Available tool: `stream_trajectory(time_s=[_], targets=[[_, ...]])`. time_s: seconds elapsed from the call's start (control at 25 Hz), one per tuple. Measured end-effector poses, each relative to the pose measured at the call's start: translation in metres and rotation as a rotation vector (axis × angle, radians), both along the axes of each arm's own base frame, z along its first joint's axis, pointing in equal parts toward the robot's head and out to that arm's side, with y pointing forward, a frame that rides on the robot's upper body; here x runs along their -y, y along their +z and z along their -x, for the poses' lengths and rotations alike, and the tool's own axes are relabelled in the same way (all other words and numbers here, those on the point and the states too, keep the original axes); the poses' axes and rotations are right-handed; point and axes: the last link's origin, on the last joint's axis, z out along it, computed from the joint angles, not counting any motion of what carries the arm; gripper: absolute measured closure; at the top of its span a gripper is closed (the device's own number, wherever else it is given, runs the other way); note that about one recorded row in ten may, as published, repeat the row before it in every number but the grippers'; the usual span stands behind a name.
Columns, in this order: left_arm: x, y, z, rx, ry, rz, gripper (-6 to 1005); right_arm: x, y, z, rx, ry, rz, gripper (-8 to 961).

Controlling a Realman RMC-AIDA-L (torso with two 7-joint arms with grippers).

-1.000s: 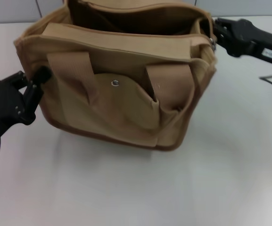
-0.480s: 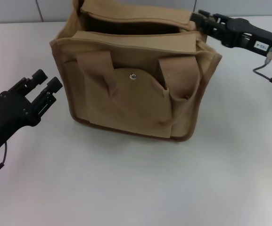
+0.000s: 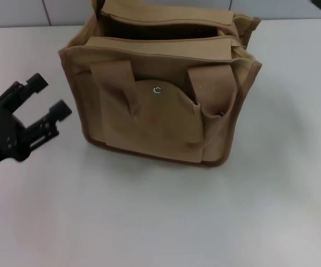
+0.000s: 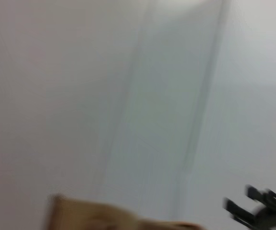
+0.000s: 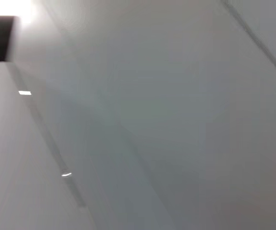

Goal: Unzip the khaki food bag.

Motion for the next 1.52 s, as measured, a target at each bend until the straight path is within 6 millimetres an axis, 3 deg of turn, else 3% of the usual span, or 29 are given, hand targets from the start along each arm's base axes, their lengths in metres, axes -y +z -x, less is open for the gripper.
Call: stream_trajectory(time_s=[0.12,0.32,0.48,0.64,0.92,1.52], targets=[[0.007,0.012,-0.009,-0.057,-0.167,0.095,197,0.022,0.001,0.007,0.060,0.167,0.014,298],[0.011,0.020,-0.016,-0.132,-0.286,0.223,165,0.057,-0.033,0.017,0.261,0.463,0.168,238],[0.010,0.018,-0.018,-0.172,-0.313,0.299,165,0.068,-0.063,0.017,0.323,0.506,0.274,198],[0.010,0.014,-0.018,-0.200,-0.331,0.357,165,0.075,-0.079,0.016,0.316,0.522,0.294,159],[0.011,0.010,-0.020,-0.220,-0.353,0.398,165,0.078,-0.081,0.015,0.310,0.522,0.286,115],[0.010,0.011,-0.020,-0.220,-0.352,0.407,165,0.077,-0.081,0.015,0.310,0.524,0.288,115]])
